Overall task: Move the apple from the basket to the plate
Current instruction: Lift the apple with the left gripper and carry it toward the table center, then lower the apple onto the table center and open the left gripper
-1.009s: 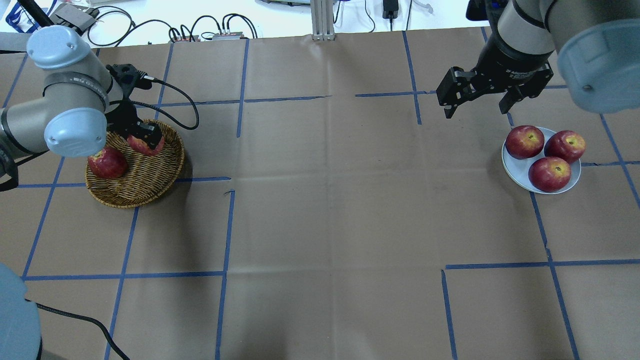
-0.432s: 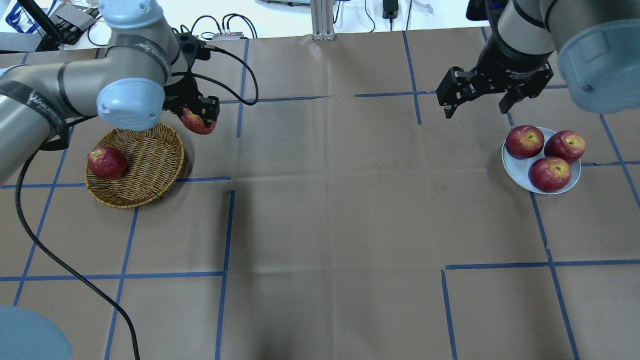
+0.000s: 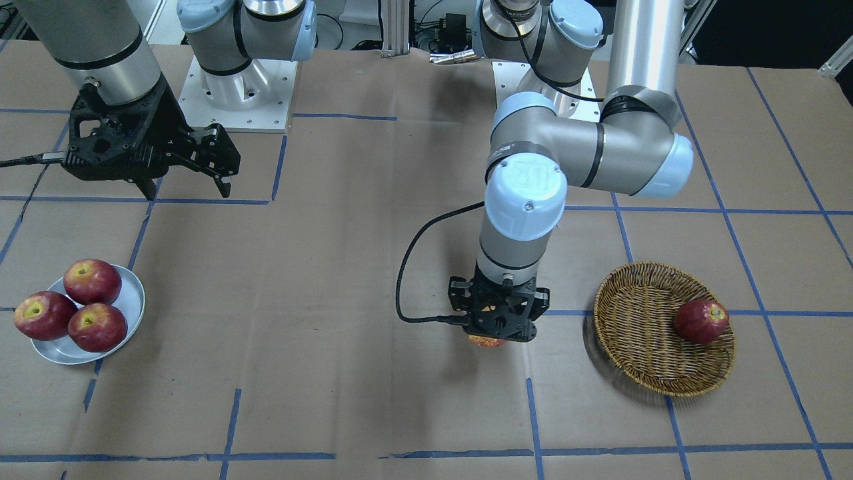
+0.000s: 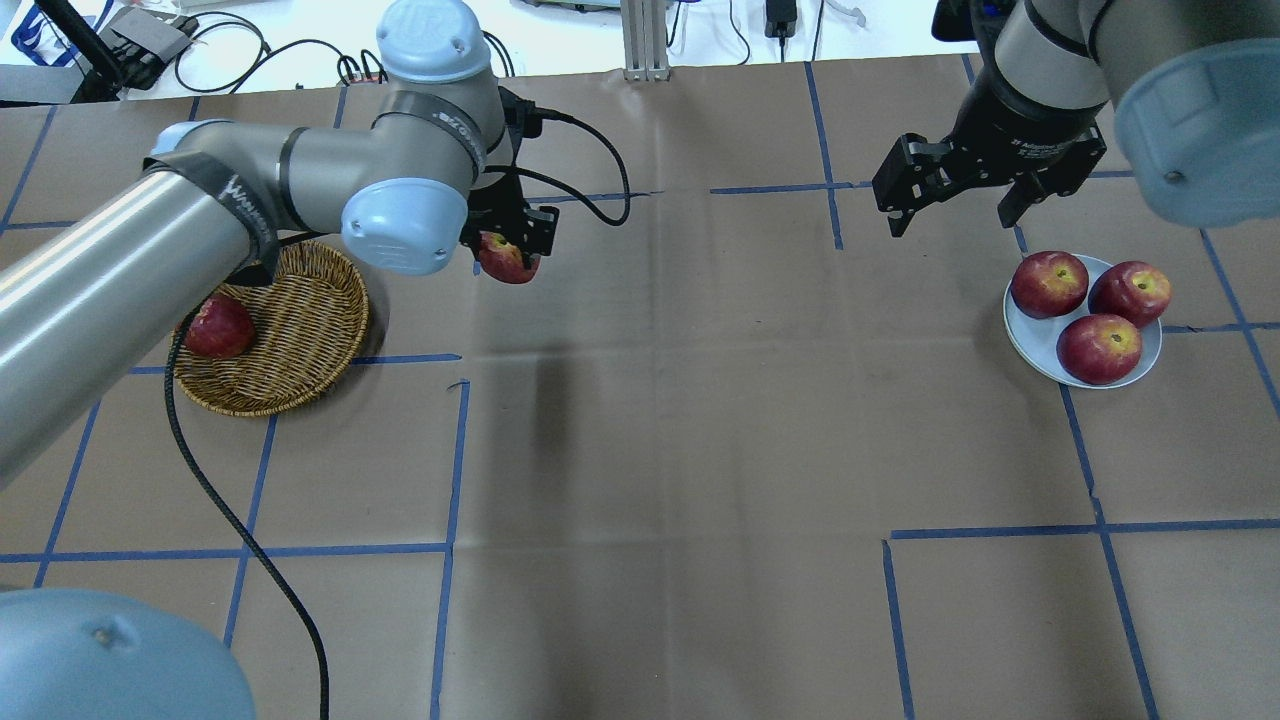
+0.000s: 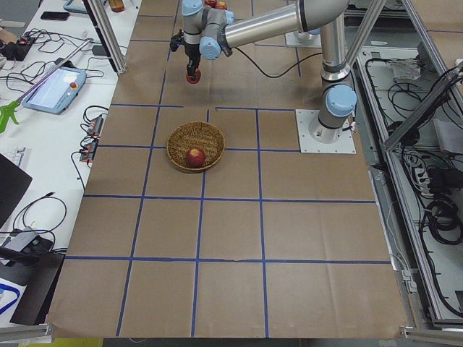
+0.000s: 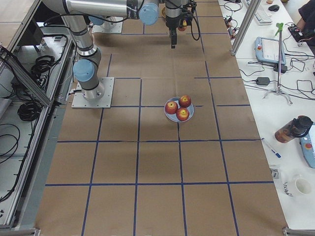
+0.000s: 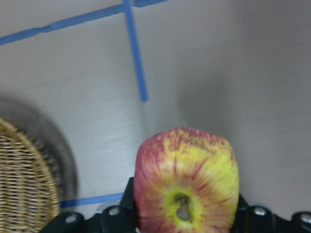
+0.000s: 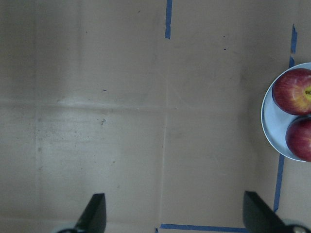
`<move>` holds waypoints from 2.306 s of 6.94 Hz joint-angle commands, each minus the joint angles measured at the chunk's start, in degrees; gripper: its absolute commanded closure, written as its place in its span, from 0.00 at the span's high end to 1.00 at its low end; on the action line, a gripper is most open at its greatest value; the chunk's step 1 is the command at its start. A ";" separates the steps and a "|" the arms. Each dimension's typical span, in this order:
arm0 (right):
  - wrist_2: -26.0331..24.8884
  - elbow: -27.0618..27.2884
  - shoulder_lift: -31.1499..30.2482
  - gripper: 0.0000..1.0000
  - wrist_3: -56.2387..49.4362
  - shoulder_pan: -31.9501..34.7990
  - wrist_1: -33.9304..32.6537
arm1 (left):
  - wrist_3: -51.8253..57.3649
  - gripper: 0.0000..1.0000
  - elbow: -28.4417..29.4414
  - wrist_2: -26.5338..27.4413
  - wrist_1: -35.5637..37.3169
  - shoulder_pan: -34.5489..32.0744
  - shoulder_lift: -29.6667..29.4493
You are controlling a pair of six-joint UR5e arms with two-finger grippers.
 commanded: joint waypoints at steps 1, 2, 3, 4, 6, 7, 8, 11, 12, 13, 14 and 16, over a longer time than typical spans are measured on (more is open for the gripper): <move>0.00 0.00 0.00 1.00 0.00 0.00 0.00 | -5.49 0.36 6.07 0.07 0.07 -6.78 -7.88; 0.00 0.00 0.00 1.00 0.00 0.00 0.08 | -8.55 0.36 6.79 0.15 0.59 -9.25 -10.36; 0.00 0.00 0.09 1.00 0.00 0.00 0.08 | -9.80 0.36 6.54 -0.02 0.68 -10.75 -10.30; 0.00 0.00 0.00 1.00 0.00 0.00 0.08 | -9.81 0.36 5.06 -0.02 0.69 -11.46 -9.86; 0.00 0.00 0.00 1.00 0.00 0.00 0.08 | -9.99 0.36 4.69 -0.02 0.25 -11.82 -10.47; 0.00 0.00 0.00 1.00 0.00 0.00 0.08 | -9.99 0.37 3.65 -0.02 -0.28 -12.08 -9.60; 0.00 0.00 0.00 1.00 0.00 0.00 0.08 | -9.99 0.37 2.33 -0.11 -0.11 -12.09 -9.25; 0.00 0.00 0.00 1.00 0.00 0.00 0.08 | -10.52 0.39 1.62 -0.20 -0.11 -12.17 -9.33; -0.09 0.00 0.00 1.00 0.00 0.00 0.08 | -10.95 0.91 1.70 -0.20 -0.02 -12.17 -9.33; 0.00 0.00 0.00 1.00 0.00 0.00 0.08 | -12.61 0.99 1.70 -0.20 -0.02 -12.17 -9.33; 0.00 0.00 0.00 1.00 0.00 0.00 0.08 | -12.71 0.99 2.40 -0.11 -0.10 -12.17 -8.81; 0.00 0.00 0.00 1.00 0.00 0.00 0.08 | -12.19 0.99 3.37 0.24 -3.07 -10.08 -2.08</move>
